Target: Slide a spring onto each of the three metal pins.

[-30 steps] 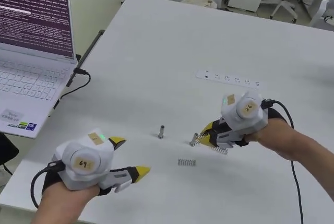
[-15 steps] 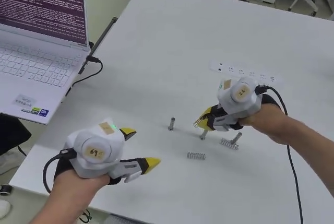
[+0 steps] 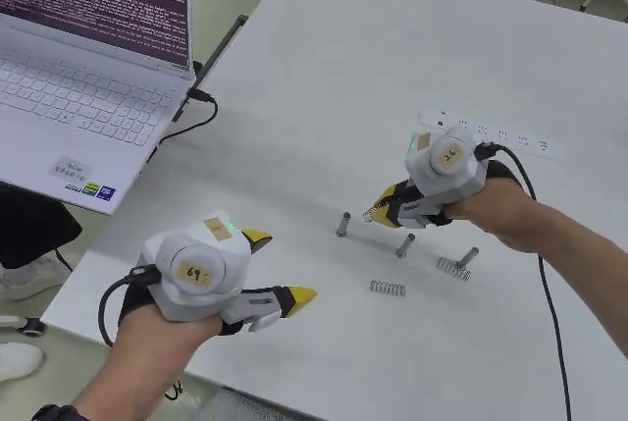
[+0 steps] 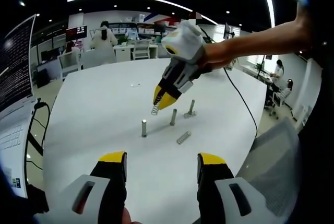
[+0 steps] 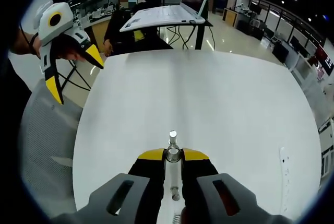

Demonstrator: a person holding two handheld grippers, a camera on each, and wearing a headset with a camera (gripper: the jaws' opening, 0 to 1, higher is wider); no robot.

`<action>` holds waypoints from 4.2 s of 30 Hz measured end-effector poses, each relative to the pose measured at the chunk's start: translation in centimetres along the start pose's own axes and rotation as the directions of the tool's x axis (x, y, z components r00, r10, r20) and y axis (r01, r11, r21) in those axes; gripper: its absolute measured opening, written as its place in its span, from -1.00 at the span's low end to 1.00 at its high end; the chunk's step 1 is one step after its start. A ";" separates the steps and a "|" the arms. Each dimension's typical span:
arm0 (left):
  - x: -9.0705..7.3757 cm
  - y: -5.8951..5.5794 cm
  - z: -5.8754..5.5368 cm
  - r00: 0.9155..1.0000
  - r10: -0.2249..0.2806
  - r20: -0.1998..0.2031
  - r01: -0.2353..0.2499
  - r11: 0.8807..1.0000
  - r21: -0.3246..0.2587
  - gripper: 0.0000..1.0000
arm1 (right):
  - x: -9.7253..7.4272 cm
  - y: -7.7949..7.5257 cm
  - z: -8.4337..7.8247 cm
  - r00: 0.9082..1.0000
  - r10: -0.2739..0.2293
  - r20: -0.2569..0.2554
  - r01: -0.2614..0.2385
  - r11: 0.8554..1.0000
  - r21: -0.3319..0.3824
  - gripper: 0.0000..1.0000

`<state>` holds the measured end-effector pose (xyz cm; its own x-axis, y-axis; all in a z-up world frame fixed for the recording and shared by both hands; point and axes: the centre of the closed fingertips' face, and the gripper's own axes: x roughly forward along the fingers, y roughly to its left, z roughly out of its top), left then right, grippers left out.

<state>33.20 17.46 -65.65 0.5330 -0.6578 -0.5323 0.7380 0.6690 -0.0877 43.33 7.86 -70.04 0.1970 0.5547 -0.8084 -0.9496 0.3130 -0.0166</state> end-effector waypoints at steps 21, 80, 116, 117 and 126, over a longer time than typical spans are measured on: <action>0.3 0.6 -0.3 1.000 -0.002 -0.010 0.001 1.000 -0.015 -0.02 | 1.8 0.1 1.2 0.999 0.042 -0.011 -0.043 0.998 -0.036 -0.82; 0.2 0.7 -1.6 0.999 -0.016 -0.037 0.014 0.999 -0.035 -0.03 | 6.5 0.7 -0.3 0.990 0.097 -0.103 -0.105 0.992 -0.072 -0.82; 0.0 -0.7 -0.7 0.999 -0.024 -0.030 0.025 1.000 0.004 -0.03 | 3.1 -0.2 -1.2 0.997 0.006 -0.078 -0.011 0.998 -0.057 -0.46; 0.0 -0.8 -0.6 0.999 -0.023 -0.029 0.023 1.000 0.005 -0.03 | 2.9 -0.2 -1.1 0.998 -0.001 -0.070 -0.002 0.999 -0.050 -0.45; -0.5 -0.8 -0.4 1.000 -0.010 -0.018 0.010 1.000 0.003 -0.03 | 1.1 0.3 -2.0 0.998 -0.052 -0.034 0.052 0.999 0.002 -0.42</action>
<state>32.17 17.37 -65.70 0.5181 -0.6577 -0.5468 0.7443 0.6617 -0.0906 42.77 7.06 -72.12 0.2375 0.5112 -0.8260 -0.9376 0.3429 -0.0573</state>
